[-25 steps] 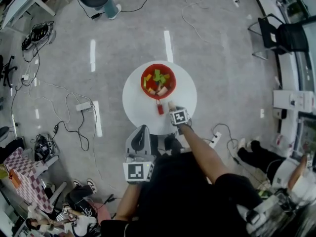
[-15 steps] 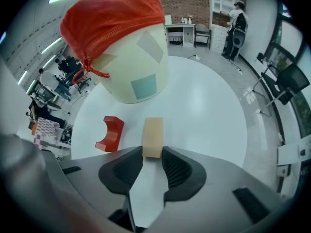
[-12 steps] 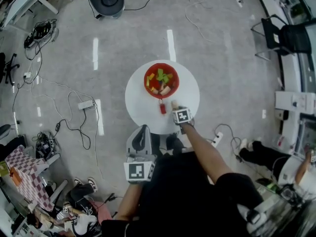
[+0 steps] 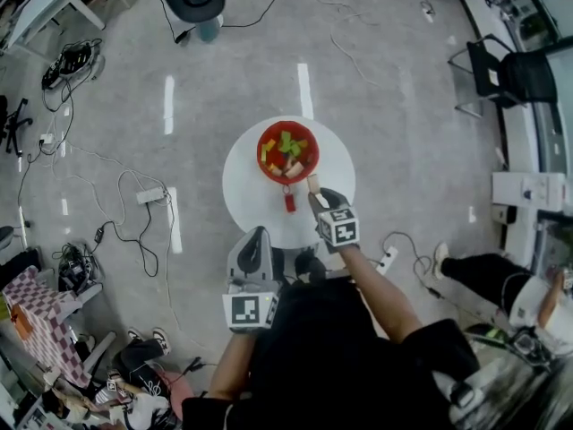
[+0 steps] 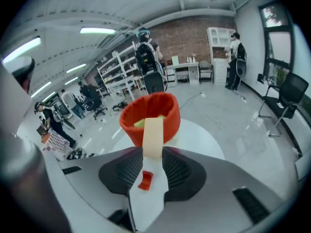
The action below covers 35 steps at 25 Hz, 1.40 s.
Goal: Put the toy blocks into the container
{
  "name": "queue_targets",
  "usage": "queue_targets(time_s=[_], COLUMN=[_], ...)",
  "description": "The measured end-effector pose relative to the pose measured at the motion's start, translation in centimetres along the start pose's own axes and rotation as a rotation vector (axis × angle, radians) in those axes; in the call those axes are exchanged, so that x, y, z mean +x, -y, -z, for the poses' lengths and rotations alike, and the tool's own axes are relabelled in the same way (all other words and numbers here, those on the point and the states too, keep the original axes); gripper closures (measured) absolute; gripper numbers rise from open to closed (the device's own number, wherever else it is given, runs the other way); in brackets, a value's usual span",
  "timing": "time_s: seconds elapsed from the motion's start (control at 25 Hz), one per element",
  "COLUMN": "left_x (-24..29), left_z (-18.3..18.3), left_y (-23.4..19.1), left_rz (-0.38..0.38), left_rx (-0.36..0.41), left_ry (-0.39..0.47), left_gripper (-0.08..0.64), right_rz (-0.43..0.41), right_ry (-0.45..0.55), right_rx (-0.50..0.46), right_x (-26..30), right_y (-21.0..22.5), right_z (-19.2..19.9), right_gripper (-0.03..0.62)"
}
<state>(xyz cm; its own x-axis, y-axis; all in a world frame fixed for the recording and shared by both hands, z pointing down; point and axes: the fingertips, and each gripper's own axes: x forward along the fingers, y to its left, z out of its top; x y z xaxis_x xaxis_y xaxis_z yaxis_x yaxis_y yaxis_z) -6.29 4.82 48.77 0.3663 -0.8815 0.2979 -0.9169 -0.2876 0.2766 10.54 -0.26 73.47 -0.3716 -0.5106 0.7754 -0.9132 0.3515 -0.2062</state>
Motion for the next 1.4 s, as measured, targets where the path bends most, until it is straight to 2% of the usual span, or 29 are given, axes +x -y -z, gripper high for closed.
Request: queue_targets(time_s=[0.12, 0.24, 0.44, 0.52, 0.68, 0.84, 0.92, 1.0, 1.08, 1.24, 1.4], left_x=[-0.3, -0.5, -0.9, -1.1, -1.2, -1.2, -1.2, -1.1, -0.9, -0.9, -1.0], left_z=[-0.2, 0.0, 0.0, -0.2, 0.2, 0.2, 0.1, -0.2, -0.4, -0.1, 0.1], left_y=[0.2, 0.3, 0.2, 0.1, -0.3, -0.3, -0.2, -0.1, -0.2, -0.4, -0.8], left_rz=[-0.001, -0.006, -0.016, -0.019, -0.029, -0.025, -0.021, -0.02, -0.017, -0.018, -0.023], left_rx=[0.002, 0.009, 0.002, 0.006, 0.005, 0.002, 0.002, 0.002, 0.009, -0.007, -0.004], left_ry=[0.012, 0.009, 0.008, 0.012, 0.006, 0.019, 0.025, 0.038, 0.049, 0.035, 0.031], left_gripper=[0.561, 0.561, 0.561, 0.561, 0.561, 0.561, 0.561, 0.561, 0.561, 0.561, 0.561], right_rz=[-0.03, -0.041, -0.021, -0.016, -0.014, -0.029, -0.017, 0.015, 0.032, 0.031, 0.031], right_ry=[0.121, 0.135, 0.033, 0.031, 0.075, 0.175, 0.225, 0.248, 0.235, 0.18, 0.056], right_rx=[-0.026, -0.07, -0.084, -0.087, -0.068, -0.023, -0.026, -0.036, -0.03, -0.013, 0.004], right_x=[-1.4, -0.1, 3.1, 3.5, 2.8, 0.4, -1.1, -1.9, -2.0, -0.8, 1.9], right_y=[-1.4, -2.4, -2.8, -2.8, -2.5, -2.6, -2.6, -2.2, -1.8, -1.5, -1.7], right_z=[-4.1, -6.3, -6.0, -6.1, -6.6, -7.8, -8.2, -7.8, -6.7, -3.8, 0.2], right_gripper=[0.469, 0.469, 0.469, 0.469, 0.468, 0.469, 0.498, 0.565, 0.594, 0.594, 0.595])
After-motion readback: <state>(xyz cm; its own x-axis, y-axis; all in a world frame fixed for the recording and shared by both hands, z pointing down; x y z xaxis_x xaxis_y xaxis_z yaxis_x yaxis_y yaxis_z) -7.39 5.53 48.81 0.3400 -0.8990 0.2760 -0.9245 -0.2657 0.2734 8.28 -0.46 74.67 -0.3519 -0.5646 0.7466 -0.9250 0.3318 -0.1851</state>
